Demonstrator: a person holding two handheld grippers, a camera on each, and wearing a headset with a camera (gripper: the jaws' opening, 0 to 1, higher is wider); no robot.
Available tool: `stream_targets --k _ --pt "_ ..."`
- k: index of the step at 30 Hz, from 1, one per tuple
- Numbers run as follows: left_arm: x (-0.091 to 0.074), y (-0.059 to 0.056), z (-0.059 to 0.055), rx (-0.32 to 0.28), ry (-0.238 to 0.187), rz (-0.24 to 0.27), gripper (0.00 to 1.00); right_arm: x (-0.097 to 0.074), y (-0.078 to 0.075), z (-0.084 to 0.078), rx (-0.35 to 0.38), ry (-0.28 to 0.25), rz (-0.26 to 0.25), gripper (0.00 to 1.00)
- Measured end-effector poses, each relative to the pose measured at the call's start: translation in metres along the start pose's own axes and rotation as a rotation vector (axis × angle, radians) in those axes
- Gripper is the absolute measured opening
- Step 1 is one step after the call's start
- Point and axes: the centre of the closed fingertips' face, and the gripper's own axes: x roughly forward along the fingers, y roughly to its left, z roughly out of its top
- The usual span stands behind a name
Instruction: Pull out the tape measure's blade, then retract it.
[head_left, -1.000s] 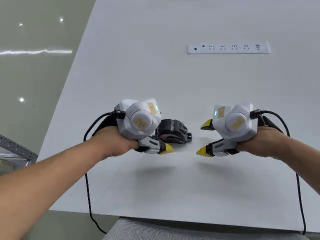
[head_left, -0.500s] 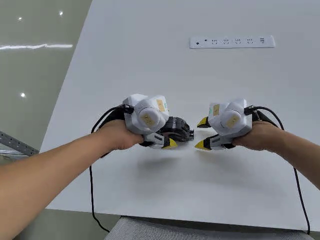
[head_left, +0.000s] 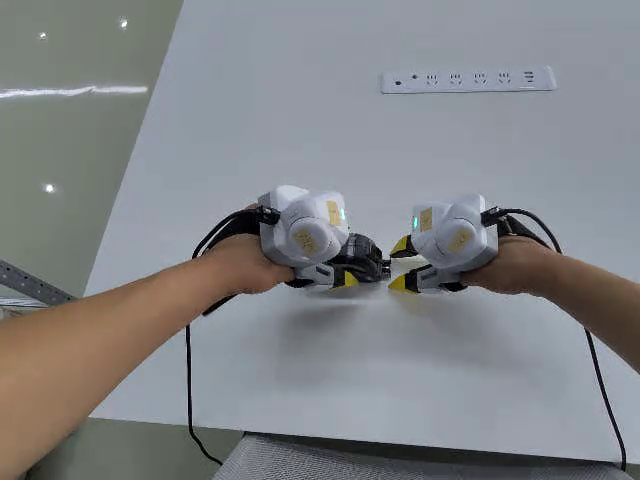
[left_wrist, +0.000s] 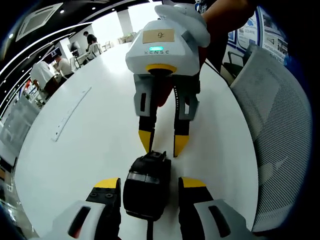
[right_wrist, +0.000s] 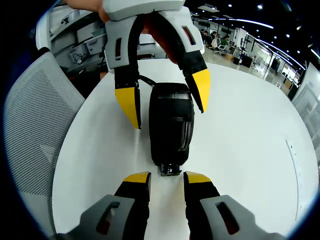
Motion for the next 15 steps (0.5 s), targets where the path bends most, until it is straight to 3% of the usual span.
stream_targets --k 15 --pt "0.0028 0.0024 -0.0002 0.043 0.016 -0.019 0.31 0.0071 -0.0026 0.0012 -0.007 -0.008 0.018 0.15"
